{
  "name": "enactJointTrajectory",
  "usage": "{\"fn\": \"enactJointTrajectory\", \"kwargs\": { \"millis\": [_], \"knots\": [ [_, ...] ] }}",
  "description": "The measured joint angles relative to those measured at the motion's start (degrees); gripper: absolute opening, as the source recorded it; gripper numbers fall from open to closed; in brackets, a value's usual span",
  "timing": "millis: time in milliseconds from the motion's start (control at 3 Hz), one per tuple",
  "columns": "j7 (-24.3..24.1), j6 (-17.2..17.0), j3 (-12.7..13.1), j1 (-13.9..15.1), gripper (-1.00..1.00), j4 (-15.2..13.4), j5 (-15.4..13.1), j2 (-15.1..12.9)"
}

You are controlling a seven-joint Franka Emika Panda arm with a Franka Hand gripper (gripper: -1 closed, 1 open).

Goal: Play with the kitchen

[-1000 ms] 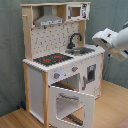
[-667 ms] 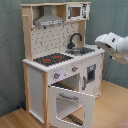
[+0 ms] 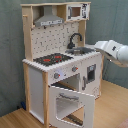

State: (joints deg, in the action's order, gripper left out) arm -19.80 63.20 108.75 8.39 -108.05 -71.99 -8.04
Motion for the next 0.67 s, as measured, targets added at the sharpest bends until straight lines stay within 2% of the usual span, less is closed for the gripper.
{"fn": "enactJointTrajectory", "kwargs": {
  "millis": [333, 667],
  "knots": [
    [2.83, 3.28, -1.89, 0.02, 1.00, -0.87, -0.43, 3.17],
    [6.47, 7.77, -4.05, 0.22, 1.00, -1.81, -0.68, 7.53]
  ]
}}
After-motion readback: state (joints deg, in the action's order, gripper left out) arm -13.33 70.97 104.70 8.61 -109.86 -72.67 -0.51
